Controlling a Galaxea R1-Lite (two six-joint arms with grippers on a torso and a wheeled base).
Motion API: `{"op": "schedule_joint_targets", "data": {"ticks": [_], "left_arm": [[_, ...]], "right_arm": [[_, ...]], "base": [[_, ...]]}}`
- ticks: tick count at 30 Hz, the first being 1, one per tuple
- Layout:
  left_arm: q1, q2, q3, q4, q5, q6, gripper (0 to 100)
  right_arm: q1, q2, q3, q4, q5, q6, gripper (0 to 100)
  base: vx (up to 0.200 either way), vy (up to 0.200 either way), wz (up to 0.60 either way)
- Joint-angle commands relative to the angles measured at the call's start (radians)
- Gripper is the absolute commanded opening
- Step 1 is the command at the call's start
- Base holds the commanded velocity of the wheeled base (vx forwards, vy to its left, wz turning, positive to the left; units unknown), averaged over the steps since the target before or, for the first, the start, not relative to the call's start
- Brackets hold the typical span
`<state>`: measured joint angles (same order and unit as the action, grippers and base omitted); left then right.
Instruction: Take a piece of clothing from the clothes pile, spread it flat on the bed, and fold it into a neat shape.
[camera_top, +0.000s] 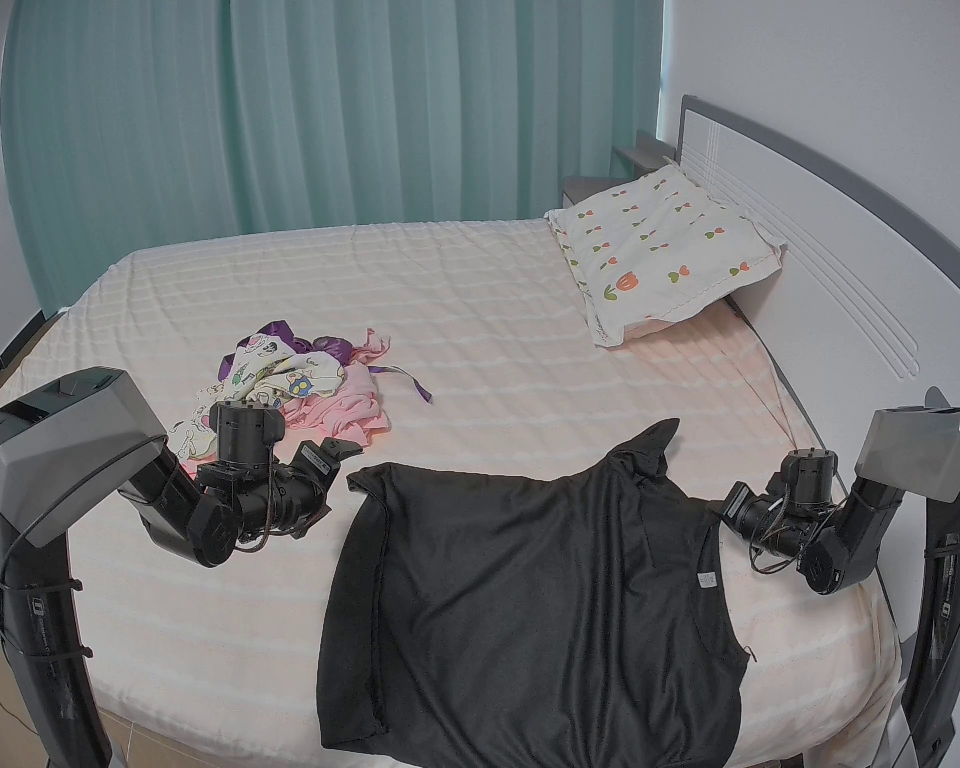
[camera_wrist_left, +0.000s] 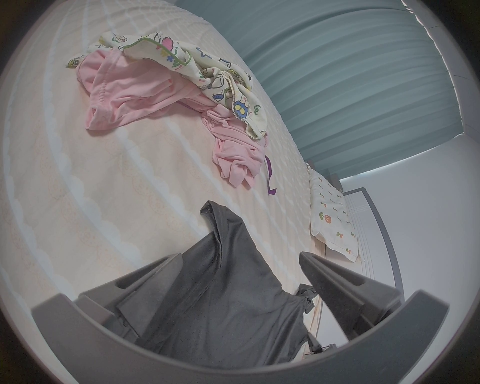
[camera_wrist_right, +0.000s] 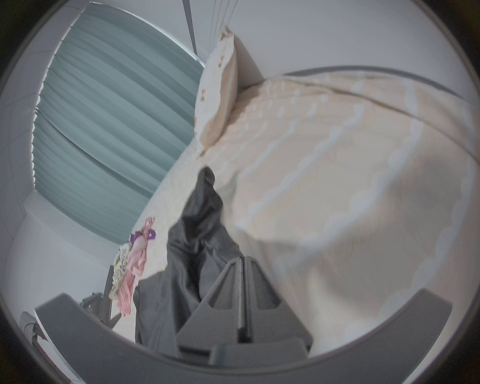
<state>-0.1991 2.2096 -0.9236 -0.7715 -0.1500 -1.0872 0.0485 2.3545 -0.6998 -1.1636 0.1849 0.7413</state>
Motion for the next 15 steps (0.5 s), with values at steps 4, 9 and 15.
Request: {"op": "schedule_joint_targets", "data": {"ticks": [4, 9, 15], "left_arm": [[0.0, 0.018, -0.008, 0.0, 0.006, 0.0, 100], [0.0, 0.019, -0.008, 0.0, 0.006, 0.0, 100], [0.0, 0.021, -0.004, -0.002, 0.006, 0.0, 100]], "right_arm": [[-0.067, 0.014, -0.047, -0.091, -0.085, -0.002, 0], [-0.079, 0.032, -0.078, -0.1, -0.108, 0.0, 0], [-0.099, 0.058, -0.121, -0.122, -0.151, 0.027, 0]], "base": [[0.0, 0.0, 0.0], [0.0, 0.0, 0.0], [0.0, 0.0, 0.0]]}}
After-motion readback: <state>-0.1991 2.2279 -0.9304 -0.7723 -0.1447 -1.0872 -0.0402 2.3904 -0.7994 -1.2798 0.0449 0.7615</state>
